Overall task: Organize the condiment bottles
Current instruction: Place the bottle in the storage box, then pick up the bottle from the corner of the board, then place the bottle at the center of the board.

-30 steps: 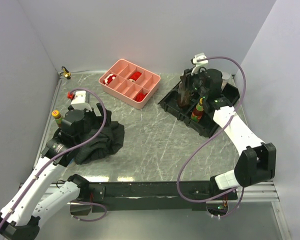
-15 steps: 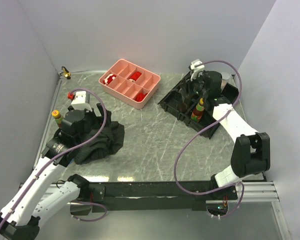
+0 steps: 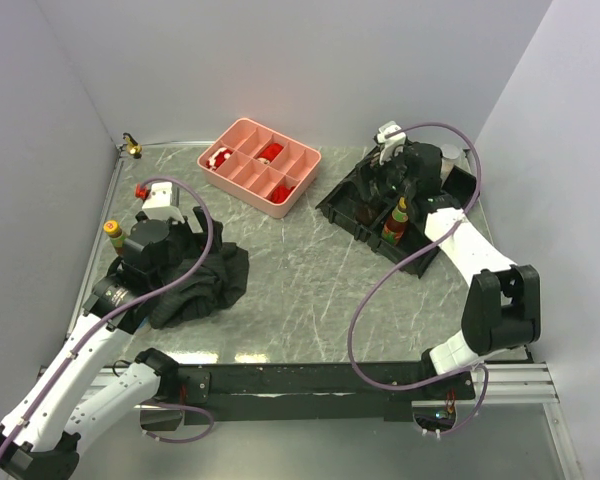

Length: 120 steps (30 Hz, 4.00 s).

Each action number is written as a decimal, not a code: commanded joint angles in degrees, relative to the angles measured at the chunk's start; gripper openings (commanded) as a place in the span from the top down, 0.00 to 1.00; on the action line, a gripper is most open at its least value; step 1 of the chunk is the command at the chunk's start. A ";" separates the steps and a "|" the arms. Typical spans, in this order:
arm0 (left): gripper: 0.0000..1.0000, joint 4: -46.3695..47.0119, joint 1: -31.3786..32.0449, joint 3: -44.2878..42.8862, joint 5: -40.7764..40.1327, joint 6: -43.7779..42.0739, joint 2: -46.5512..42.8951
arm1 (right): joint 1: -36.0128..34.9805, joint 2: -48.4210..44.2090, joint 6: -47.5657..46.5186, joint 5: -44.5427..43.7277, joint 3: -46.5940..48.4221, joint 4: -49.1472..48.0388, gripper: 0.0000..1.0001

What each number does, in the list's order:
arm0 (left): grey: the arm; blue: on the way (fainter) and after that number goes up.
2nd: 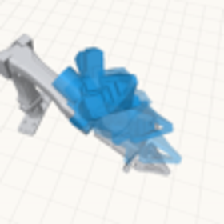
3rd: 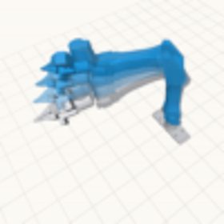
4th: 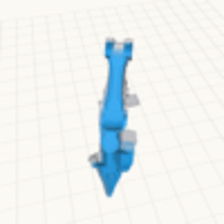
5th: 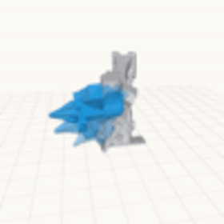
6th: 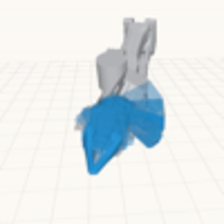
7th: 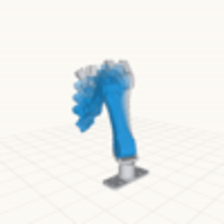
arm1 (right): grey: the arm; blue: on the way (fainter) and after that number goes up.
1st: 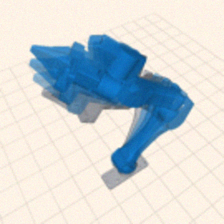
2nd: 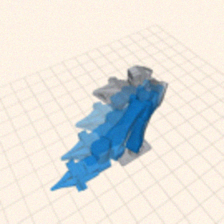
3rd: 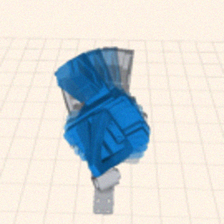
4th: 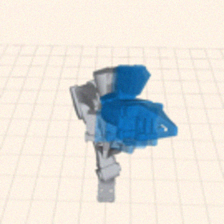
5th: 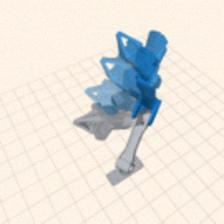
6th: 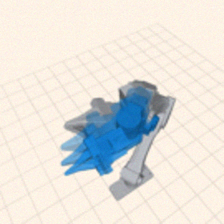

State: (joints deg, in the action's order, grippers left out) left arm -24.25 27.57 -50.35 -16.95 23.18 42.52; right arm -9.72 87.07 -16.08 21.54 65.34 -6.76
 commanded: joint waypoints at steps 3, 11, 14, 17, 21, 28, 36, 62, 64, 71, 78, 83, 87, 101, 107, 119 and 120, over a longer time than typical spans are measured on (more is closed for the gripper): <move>0.04 2.19 0.03 0.07 -0.89 -0.77 -0.34 | 0.14 -7.95 3.15 -4.92 0.49 2.01 0.00; 0.04 2.10 -0.06 0.07 -2.03 -0.50 -0.16 | -0.04 -18.22 14.12 -11.61 1.20 13.17 0.00; 0.04 2.19 -0.06 0.07 -3.96 0.63 -0.33 | -0.83 -22.02 20.16 -12.13 -0.65 14.75 0.00; 0.03 2.63 -0.06 -0.27 -6.42 1.60 -0.42 | -1.01 -26.33 25.90 -8.55 -2.67 15.99 0.00; 0.01 1.23 -0.50 -4.57 -13.36 2.31 2.38 | -1.53 -32.12 28.73 -2.39 -6.26 13.54 0.00; 0.01 6.58 -2.52 -14.50 -20.22 -2.78 10.54 | -1.97 -38.29 36.37 1.48 -9.97 9.49 0.00; 0.03 12.21 -12.80 -24.17 -19.62 -5.95 25.65 | -2.33 -38.91 41.65 1.66 -12.88 5.70 0.00; 0.27 27.33 -29.59 -30.86 -6.43 -11.40 50.37 | -2.33 -40.48 38.05 -0.36 -11.82 9.58 0.00; 0.28 27.94 -29.51 -31.13 -6.86 -11.66 51.34 | -2.41 -40.66 37.96 -0.45 -11.82 9.66 0.00; 0.52 28.38 -29.59 -31.30 -3.18 -11.23 53.10 | -2.33 -41.98 37.00 -2.11 -12.78 10.19 0.00; 0.88 26.63 -28.98 -30.69 -3.70 -10.17 49.95 | -2.33 -43.39 36.29 -3.26 -13.05 10.46 0.00; 0.99 24.78 -25.91 -30.42 -2.65 -10.52 43.89 | -2.32 -43.30 33.84 -4.38 -12.87 11.77 0.00; 0.99 21.36 -20.39 -30.25 -2.12 -10.70 38.79 | -2.24 -43.47 33.04 -7.56 -12.26 14.06 0.00; 0.99 13.35 2.30 -24.54 3.13 -8.42 26.74 | -2.32 -46.73 34.00 -4.93 -12.69 14.59 0.00; 0.99 20.02 12.41 -18.66 5.00 -7.36 25.77 | -2.24 -47.69 34.71 -5.28 -13.05 15.73 0.00; 0.99 36.37 20.94 -9.86 8.60 -9.20 28.23 | -2.33 -48.31 34.53 -6.33 -14.01 17.40 0.00; 0.91 36.47 21.12 -9.77 8.69 -9.20 28.40 | -2.41 -48.22 34.62 -6.16 -13.84 17.49 0.00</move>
State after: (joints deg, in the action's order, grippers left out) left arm -0.38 47.81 -60.20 -10.04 14.37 71.26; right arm -11.75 39.05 18.37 15.84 51.31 10.94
